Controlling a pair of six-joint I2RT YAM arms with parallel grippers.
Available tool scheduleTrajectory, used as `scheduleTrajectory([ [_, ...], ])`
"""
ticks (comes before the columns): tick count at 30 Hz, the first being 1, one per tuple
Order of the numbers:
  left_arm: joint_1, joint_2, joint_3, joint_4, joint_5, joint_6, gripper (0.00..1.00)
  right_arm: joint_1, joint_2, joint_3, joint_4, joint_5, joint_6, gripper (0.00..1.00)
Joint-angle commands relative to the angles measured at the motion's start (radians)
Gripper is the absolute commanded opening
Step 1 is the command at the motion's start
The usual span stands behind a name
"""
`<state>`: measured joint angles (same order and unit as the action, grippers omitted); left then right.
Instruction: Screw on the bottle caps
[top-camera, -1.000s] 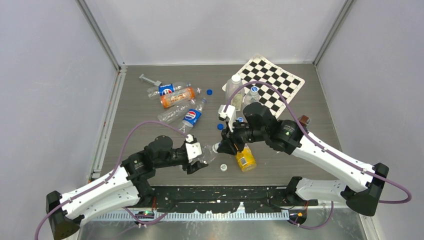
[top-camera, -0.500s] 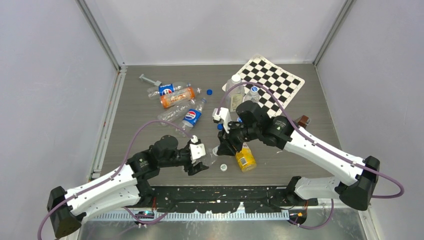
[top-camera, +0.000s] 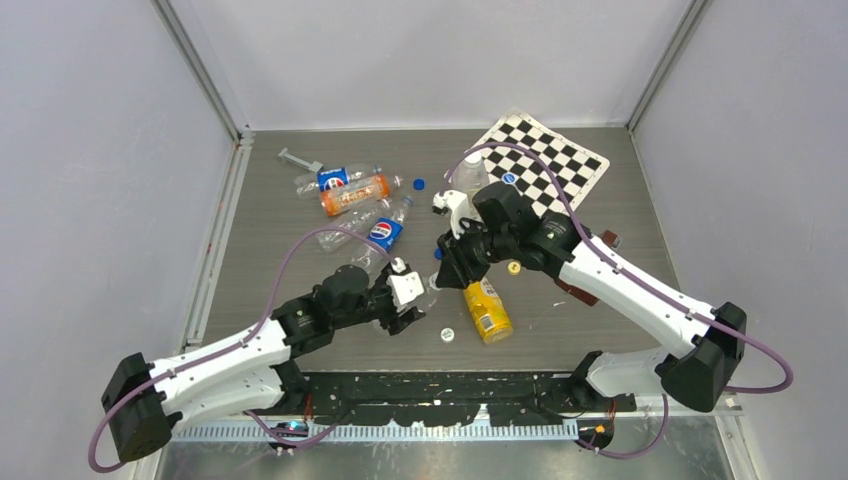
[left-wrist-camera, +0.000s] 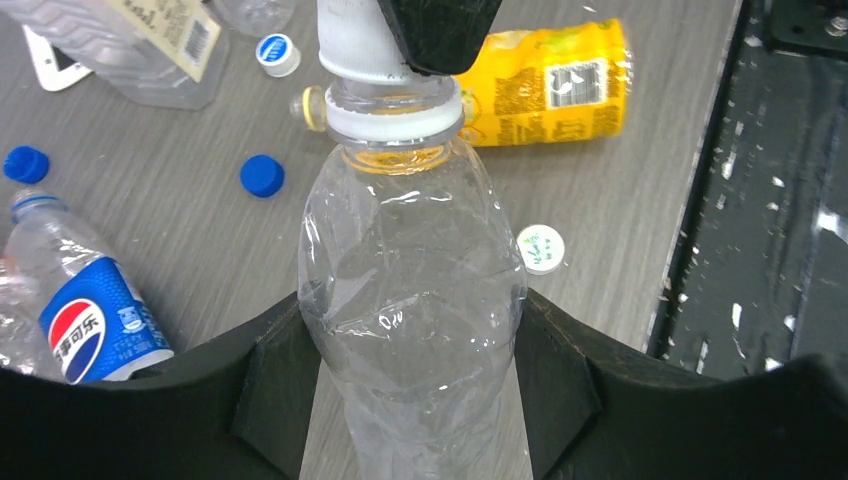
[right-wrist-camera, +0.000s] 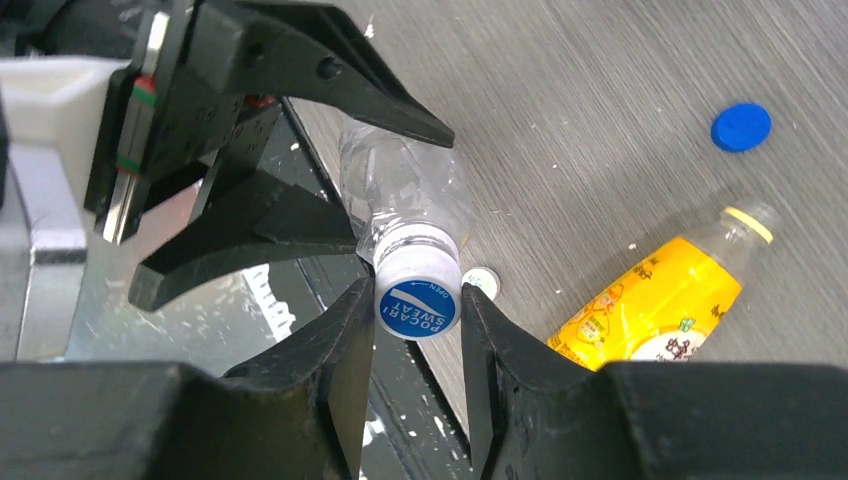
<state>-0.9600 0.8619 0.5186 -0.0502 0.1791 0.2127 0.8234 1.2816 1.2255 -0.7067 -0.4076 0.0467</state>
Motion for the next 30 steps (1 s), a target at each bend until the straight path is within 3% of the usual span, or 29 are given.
scheduleTrajectory([
  [1, -0.002, 0.014, 0.073, 0.346, -0.068, -0.024, 0.0, -0.022, 0.037, 0.035, 0.013, 0.033, 0.175, 0.01],
  [17, -0.002, 0.081, 0.098, 0.459, -0.165, 0.124, 0.0, -0.075, 0.082, 0.11, -0.024, 0.151, 0.74, 0.01],
  [30, -0.002, 0.128, 0.05, 0.546, -0.261, 0.152, 0.0, -0.075, 0.107, 0.108, 0.031, 0.194, 1.03, 0.02],
])
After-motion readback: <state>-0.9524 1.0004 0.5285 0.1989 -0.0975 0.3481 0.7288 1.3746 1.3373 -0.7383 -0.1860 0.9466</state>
